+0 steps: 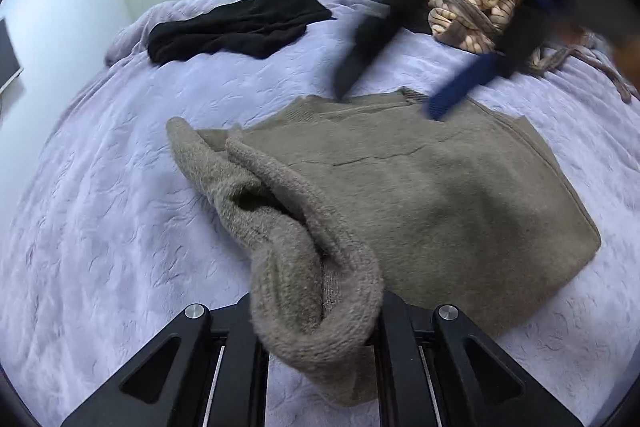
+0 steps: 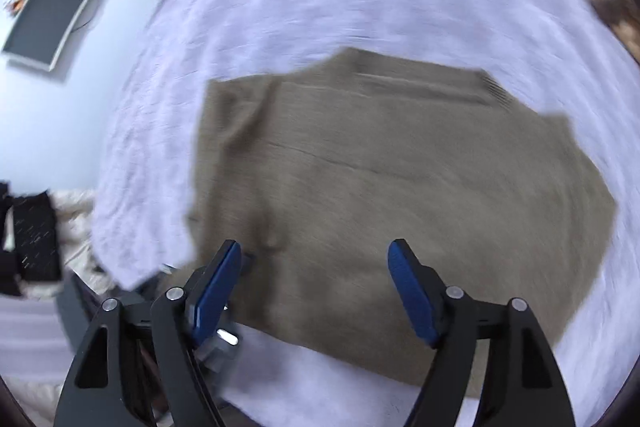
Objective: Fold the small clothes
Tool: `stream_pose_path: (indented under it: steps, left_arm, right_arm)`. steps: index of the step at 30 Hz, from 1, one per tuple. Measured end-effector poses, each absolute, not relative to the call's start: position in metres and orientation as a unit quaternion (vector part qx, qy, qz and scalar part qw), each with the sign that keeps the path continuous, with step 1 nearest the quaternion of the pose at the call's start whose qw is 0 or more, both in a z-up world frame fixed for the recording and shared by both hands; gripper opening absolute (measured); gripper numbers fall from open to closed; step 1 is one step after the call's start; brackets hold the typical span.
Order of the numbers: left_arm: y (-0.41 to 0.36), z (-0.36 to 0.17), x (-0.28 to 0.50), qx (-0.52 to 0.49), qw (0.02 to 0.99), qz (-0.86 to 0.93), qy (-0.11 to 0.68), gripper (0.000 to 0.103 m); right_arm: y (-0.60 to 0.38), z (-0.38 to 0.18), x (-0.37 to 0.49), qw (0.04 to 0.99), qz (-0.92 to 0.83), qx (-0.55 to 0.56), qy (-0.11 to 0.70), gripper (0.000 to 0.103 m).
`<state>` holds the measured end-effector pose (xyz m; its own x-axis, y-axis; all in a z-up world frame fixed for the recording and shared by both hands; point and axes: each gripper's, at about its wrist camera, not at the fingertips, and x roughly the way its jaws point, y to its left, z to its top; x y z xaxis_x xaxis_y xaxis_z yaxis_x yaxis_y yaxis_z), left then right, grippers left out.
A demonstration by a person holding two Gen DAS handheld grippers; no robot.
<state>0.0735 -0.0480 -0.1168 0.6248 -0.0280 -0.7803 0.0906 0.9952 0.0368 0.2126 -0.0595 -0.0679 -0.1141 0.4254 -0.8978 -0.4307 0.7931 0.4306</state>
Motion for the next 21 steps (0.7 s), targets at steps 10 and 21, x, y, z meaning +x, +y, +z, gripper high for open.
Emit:
stream_pose_path:
  steps: [10, 21]
  left_arm:
    - [-0.049, -0.118, 0.075, 0.041, 0.9, -0.04, 0.432, 0.01]
    - [-0.057, -0.098, 0.079, 0.047, 0.902, -0.049, 0.426, 0.01]
  right_arm:
    - [0.082, -0.12, 0.242, 0.552, 0.368, -0.142, 0.734, 0.093]
    - [0.05, -0.132, 0.262, 0.589, 0.365, -0.063, 0.719, 0.016]
